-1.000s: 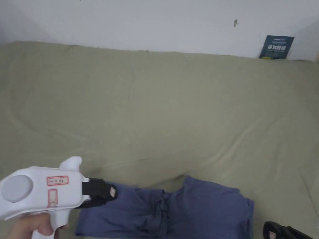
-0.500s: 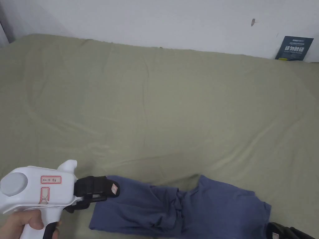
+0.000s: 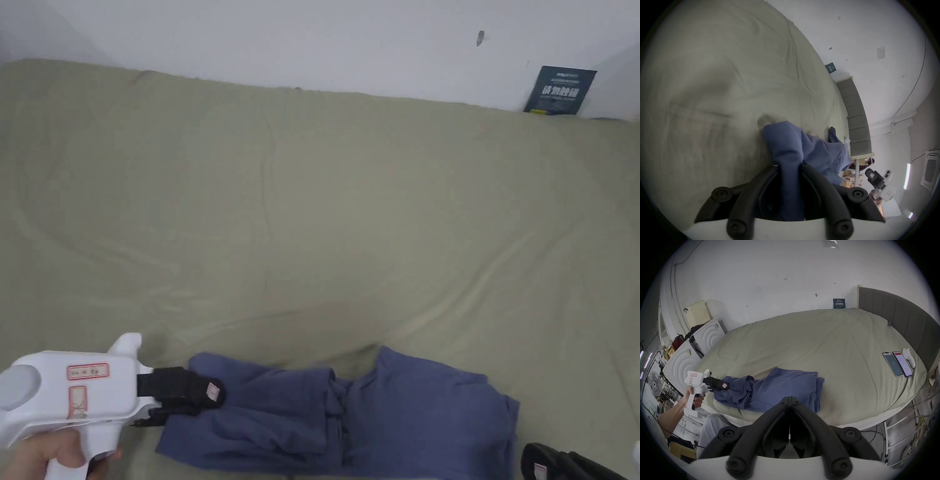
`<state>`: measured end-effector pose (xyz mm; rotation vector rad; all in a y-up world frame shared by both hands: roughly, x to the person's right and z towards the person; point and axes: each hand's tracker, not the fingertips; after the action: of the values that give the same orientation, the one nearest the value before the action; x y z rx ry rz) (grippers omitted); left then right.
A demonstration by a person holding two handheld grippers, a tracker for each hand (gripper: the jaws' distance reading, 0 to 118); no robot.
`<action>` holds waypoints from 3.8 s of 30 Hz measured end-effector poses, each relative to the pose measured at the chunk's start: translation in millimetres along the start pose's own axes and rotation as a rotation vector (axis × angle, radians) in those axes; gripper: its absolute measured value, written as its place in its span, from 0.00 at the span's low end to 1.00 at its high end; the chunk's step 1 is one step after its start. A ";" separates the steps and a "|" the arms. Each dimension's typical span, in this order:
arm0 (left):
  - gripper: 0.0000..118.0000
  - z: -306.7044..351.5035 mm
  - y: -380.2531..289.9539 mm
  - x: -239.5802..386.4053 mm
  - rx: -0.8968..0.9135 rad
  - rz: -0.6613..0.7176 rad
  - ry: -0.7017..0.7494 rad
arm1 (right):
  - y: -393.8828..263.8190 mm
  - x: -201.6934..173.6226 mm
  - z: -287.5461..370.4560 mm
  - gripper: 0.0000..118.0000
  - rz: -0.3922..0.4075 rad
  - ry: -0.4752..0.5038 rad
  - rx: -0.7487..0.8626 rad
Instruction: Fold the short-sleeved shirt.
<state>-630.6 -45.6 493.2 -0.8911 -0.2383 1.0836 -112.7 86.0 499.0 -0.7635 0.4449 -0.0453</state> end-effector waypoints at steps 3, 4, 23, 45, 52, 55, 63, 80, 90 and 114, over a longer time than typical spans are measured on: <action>0.08 15.2 -1.5 9.7 0.008 -0.053 0.057 | 1.6 2.1 2.6 0.01 0.004 0.001 0.008; 0.08 20.0 -2.1 14.4 0.024 -0.063 0.059 | 2.5 2.8 4.0 0.01 0.005 -0.002 0.015; 0.08 95.1 -18.8 150.8 0.202 -0.281 0.665 | 6.9 11.6 9.5 0.01 0.019 -0.004 0.071; 0.95 -186.5 -103.9 215.2 -0.096 -0.564 0.737 | -1.6 45.4 32.9 0.01 -0.069 -0.046 0.109; 0.94 -71.9 -65.1 230.4 0.044 -0.470 0.482 | -0.4 43.7 26.3 0.01 -0.070 -0.035 0.101; 0.56 -32.9 -49.2 205.7 0.078 -0.406 0.376 | -1.7 38.2 18.8 0.01 -0.066 -0.021 0.086; 0.00 -87.3 -45.3 130.5 -0.148 -0.188 0.047 | -3.8 23.0 8.9 0.01 -0.045 0.009 0.043; 0.00 -52.0 -44.4 135.3 -0.070 -0.329 0.146 | 26.6 -11.1 -38.4 0.00 -0.008 0.209 -0.024; 0.00 47.5 -20.4 66.3 0.070 -0.265 0.395 | 31.3 -47.9 -216.3 0.00 -0.305 0.783 -0.414; 0.25 -71.8 0.6 0.6 -0.157 -0.178 -0.039 | -8.5 6.4 -254.7 0.01 -0.628 0.866 -0.457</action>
<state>-589.6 -81.7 446.6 -0.9693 -0.4322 0.9263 -209.1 -89.1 340.8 -1.3054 1.0390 -0.9133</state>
